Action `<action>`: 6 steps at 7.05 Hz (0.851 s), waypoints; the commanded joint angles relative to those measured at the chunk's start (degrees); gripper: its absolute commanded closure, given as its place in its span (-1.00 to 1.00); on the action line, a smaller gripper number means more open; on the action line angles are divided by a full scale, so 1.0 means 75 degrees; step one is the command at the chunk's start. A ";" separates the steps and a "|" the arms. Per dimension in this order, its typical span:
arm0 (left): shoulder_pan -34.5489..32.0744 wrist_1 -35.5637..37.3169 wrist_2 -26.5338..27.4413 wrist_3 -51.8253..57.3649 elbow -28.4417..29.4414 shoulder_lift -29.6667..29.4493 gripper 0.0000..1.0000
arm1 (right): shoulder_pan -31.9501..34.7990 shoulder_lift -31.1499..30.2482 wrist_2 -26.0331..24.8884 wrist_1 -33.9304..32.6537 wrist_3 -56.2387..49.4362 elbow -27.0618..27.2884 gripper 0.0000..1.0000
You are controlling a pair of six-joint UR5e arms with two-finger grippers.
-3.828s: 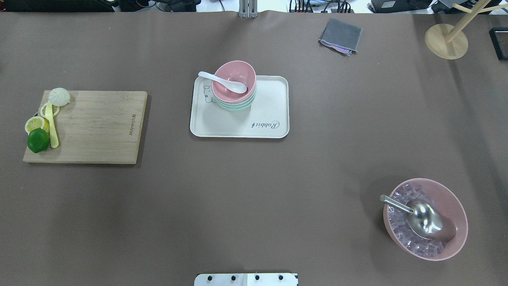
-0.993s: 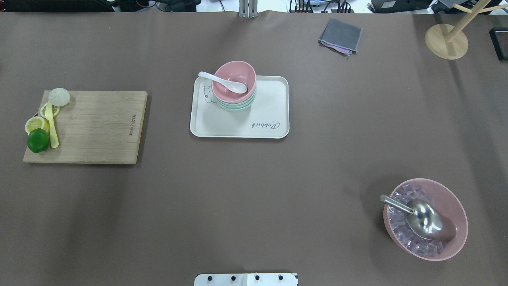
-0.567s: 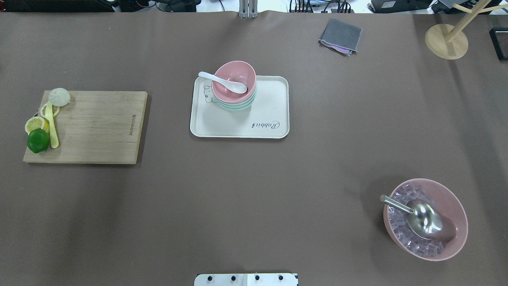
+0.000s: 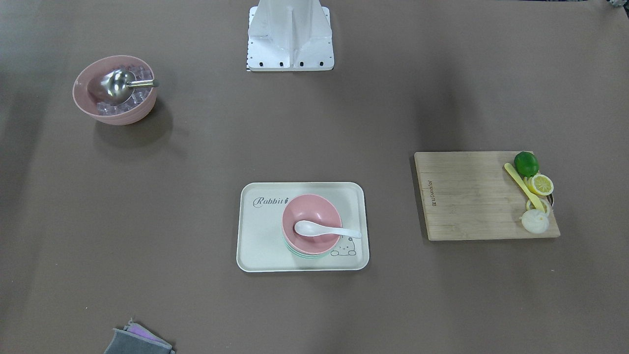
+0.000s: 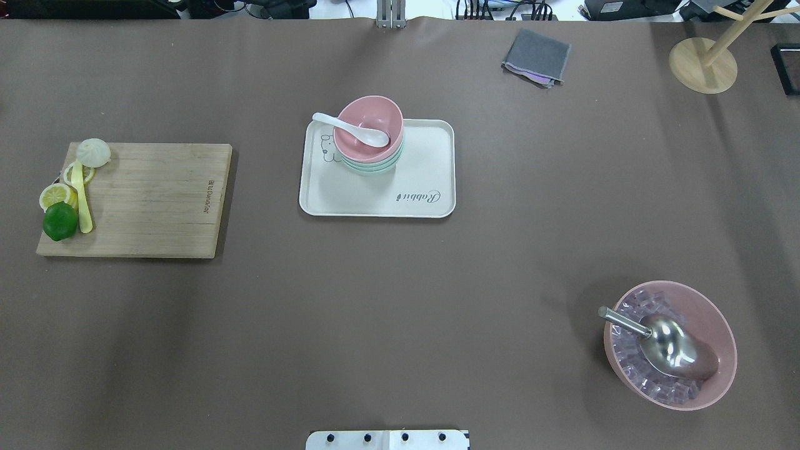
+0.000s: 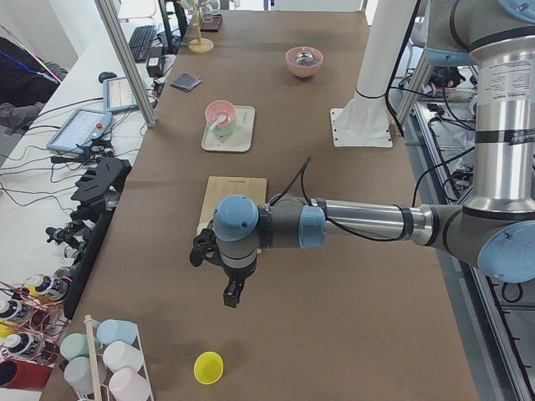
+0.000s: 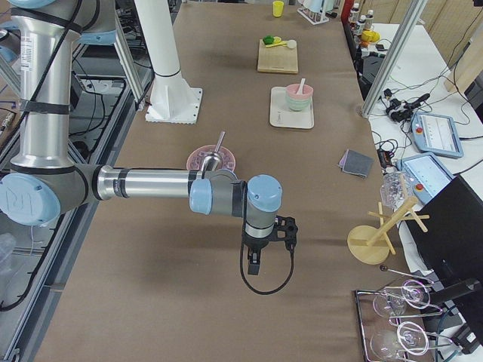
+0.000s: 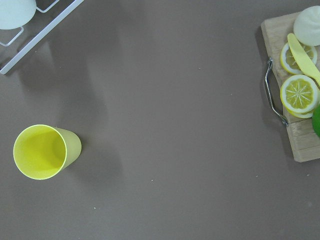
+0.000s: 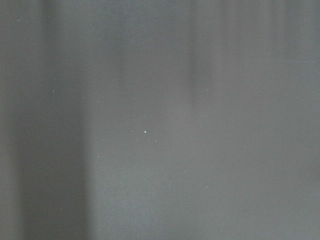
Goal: Stack pink bowl on green and place spoon
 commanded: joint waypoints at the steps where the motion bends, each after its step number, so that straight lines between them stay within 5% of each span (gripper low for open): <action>1: 0.0000 -0.0001 -0.0004 0.0000 0.0000 0.0000 -0.95 | -0.0020 0.0008 -0.0008 0.0003 -0.0004 0.0003 -1.00; 6: 0.0012 -0.0001 0.0008 0.0000 0.0000 0.0012 -0.95 | -0.0137 0.0008 -0.0008 -0.0021 0.0007 0.0003 -1.00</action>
